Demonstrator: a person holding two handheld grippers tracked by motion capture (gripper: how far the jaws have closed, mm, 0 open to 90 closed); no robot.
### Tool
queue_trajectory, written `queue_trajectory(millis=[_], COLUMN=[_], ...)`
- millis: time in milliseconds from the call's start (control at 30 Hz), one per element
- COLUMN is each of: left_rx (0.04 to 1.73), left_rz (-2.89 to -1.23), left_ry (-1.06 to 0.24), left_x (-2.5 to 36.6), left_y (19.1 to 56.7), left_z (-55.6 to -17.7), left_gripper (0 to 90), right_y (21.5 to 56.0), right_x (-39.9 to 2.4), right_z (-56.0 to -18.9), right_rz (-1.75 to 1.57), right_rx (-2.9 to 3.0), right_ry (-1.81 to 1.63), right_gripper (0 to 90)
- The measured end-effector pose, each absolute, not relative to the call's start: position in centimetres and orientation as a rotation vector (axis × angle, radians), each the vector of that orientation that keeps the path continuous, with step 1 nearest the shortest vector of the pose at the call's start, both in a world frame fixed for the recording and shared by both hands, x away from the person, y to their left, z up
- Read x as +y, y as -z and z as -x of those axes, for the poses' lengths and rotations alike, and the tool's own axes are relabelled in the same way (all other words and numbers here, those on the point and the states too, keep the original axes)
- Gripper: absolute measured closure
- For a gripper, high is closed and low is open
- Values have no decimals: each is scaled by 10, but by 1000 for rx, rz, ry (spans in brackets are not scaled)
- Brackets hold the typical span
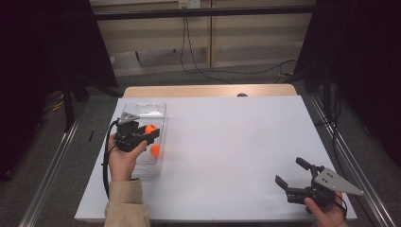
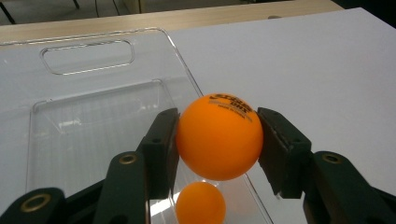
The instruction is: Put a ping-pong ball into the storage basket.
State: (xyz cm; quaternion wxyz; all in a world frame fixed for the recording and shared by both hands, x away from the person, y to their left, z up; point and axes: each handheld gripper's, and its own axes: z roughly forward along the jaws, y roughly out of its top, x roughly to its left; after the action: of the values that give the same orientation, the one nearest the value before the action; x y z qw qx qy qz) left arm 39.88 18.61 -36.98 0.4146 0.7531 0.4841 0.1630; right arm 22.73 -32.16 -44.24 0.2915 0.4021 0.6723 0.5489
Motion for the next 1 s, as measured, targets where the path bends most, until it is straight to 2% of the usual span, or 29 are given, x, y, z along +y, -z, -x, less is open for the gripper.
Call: queue_trajectory(millis=[1000], left_rx=[1256], left_rz=[-1895], left_ry=[-449], left_x=[197], left_y=[378], left_z=[-401], left_gripper=[510], right_y=[442], right_x=[-322], right_z=[-227], right_rz=[-1072], right_rx=[1791], right_ry=[-1464], right_gripper=[27])
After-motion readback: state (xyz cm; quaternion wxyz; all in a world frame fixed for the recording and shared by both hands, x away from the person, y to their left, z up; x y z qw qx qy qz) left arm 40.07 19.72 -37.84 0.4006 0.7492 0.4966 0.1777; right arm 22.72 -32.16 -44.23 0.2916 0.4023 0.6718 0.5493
